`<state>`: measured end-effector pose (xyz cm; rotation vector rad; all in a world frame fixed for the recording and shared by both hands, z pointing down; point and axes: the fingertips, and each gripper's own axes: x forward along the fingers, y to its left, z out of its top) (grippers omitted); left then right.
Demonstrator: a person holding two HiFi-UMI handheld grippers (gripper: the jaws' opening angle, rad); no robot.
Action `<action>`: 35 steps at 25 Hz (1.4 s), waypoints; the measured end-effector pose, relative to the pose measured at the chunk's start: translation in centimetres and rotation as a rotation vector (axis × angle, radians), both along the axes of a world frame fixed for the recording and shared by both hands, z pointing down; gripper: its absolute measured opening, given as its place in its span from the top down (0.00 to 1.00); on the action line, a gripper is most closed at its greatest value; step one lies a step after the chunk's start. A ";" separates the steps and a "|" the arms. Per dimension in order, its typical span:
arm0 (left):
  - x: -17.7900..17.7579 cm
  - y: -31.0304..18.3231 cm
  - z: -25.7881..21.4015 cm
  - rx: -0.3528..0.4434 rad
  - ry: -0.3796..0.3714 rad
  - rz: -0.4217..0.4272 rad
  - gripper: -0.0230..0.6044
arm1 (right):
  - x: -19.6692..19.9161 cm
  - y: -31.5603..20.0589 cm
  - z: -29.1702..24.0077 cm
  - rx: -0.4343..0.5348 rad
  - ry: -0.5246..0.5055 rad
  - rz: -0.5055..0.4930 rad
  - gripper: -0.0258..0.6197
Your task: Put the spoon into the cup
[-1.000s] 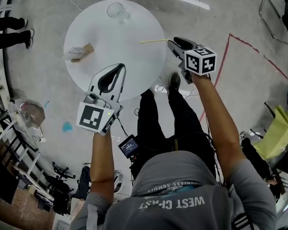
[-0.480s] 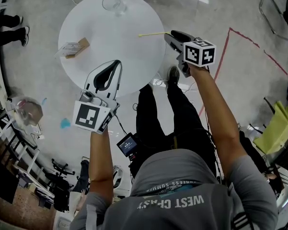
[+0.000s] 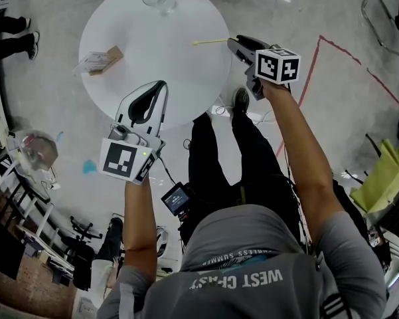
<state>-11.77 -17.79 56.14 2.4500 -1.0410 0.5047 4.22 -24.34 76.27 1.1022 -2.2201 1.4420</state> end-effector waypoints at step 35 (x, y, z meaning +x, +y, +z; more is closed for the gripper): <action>-0.5 -0.2 -3.3 0.062 0.003 -0.010 0.95 | -0.1 -0.3 -4.3 0.036 -0.020 -0.043 0.95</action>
